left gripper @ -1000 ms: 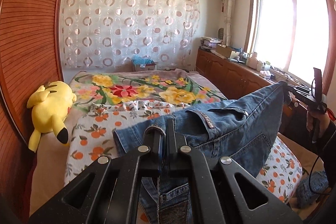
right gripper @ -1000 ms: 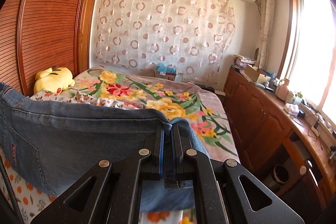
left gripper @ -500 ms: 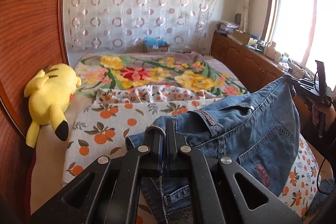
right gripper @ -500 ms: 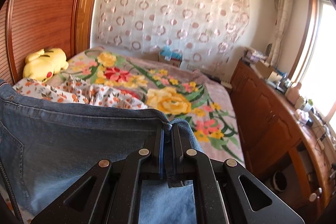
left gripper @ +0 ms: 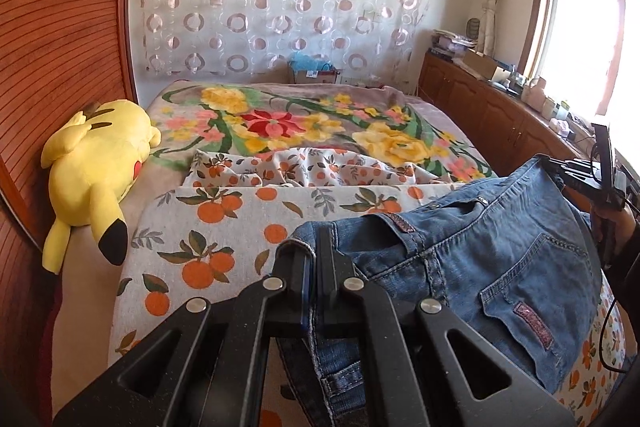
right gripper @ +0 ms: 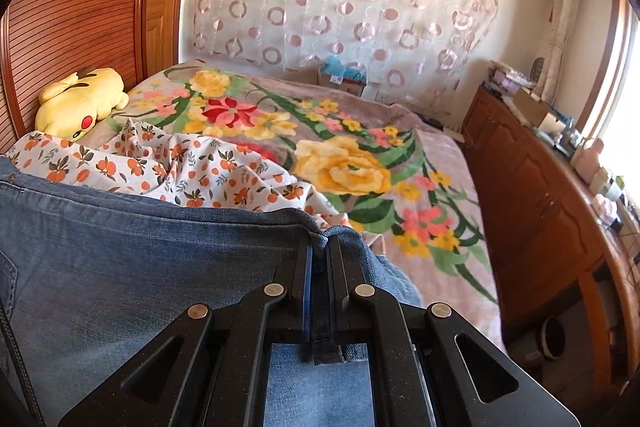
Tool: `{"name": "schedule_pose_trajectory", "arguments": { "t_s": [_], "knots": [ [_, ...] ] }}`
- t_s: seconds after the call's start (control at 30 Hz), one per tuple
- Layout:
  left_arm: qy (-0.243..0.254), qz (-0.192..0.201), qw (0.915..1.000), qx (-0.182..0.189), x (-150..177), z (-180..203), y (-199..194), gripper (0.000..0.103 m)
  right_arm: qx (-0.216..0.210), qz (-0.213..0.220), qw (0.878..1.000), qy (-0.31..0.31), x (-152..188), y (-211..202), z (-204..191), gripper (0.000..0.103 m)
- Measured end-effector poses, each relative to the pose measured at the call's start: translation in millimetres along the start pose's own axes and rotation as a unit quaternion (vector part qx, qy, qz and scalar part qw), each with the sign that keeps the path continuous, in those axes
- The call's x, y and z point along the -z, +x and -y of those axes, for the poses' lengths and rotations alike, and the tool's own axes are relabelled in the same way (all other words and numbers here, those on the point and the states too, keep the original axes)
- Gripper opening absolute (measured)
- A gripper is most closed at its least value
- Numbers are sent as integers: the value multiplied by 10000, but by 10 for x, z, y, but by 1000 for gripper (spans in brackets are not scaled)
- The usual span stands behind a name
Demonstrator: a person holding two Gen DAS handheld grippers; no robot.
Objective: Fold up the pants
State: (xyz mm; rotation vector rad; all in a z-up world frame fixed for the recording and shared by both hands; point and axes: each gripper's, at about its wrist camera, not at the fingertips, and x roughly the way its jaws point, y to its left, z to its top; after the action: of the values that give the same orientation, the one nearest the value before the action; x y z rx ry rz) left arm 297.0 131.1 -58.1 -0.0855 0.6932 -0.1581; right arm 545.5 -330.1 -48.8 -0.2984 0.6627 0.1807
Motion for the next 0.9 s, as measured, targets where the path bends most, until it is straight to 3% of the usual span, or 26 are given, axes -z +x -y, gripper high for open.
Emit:
{"name": "schedule_pose_trajectory", "arguments": {
  "t_s": [0.47,0.6,0.67,0.77,0.83,0.9],
  "knots": [
    [-70,-157,9998,-119,22,-48,231,3,7,-228,9997,-17,-97,329,-68,6],
    [-41,-223,9997,-122,24,7,153,4,-10,-271,9994,204,-116,263,-3,22],
    [-6,-217,9997,-115,27,11,105,7,-86,-214,9992,332,-116,182,34,27],
    [60,-204,9997,-97,50,36,10,21,-103,-150,9989,430,-71,25,40,33],
    [60,-185,9997,-116,66,37,-52,39,-153,-107,9988,457,-2,-88,19,34],
    [25,-135,9998,-155,76,30,-131,44,-189,-104,9987,452,85,-198,-12,36]
  ]
}}
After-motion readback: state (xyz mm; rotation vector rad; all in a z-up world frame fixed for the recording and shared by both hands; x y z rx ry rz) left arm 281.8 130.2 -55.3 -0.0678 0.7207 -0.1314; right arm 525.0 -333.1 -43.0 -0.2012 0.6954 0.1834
